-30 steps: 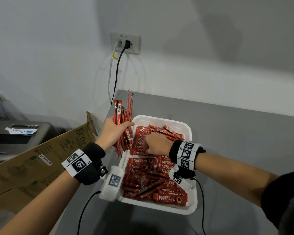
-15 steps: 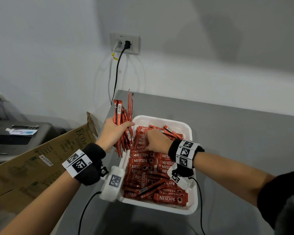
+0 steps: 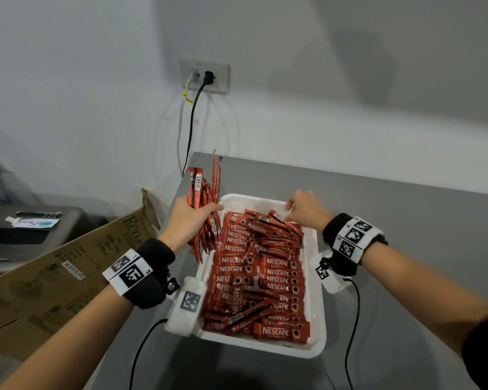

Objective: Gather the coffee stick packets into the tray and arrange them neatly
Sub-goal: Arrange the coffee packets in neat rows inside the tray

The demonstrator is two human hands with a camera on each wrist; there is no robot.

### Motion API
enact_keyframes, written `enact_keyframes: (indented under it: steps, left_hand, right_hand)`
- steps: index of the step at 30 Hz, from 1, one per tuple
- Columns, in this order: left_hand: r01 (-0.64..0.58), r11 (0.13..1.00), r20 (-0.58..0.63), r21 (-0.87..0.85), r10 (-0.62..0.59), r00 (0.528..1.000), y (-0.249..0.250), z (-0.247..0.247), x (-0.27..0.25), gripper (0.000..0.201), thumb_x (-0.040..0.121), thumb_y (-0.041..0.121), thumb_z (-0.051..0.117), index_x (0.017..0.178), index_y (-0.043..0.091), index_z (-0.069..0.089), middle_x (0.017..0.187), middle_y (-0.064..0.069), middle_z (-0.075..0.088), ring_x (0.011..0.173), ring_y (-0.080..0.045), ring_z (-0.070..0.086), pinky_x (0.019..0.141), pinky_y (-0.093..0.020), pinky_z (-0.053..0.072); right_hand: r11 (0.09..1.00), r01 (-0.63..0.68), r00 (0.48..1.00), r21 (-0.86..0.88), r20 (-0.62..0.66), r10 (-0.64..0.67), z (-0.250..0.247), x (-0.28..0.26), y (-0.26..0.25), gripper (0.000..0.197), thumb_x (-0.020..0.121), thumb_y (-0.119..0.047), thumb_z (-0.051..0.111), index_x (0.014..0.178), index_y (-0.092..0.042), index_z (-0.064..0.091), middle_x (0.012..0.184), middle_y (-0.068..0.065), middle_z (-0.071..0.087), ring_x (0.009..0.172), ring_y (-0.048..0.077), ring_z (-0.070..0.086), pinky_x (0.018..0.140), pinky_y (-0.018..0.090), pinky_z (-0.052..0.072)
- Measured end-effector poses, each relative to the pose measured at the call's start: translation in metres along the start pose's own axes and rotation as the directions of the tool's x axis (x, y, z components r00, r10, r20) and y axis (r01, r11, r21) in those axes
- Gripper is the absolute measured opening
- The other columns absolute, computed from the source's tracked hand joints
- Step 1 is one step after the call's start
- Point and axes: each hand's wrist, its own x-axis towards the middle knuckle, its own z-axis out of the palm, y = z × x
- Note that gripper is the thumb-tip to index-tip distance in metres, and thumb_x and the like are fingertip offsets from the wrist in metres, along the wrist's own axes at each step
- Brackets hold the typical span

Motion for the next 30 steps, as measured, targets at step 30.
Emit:
enact_keyframes:
  steps: [30]
  left_hand:
    - [-0.017,1.000,0.034,0.021,0.017,0.999,0.005,0.006,-0.005,0.008,0.085,0.012,0.064,0.082,0.018,0.060,0.079,-0.001,0.065,0.068,-0.008,0.065,0.066,-0.018,0.049]
  right_hand:
    - [0.992,0.124,0.992,0.010,0.014,-0.124,-0.001,-0.027,-0.016,0.015,0.083,-0.024,0.068,0.088,-0.011,0.066,0.079,0.001,0.064,0.073,0.016,0.061,0.063,0.026,0.049]
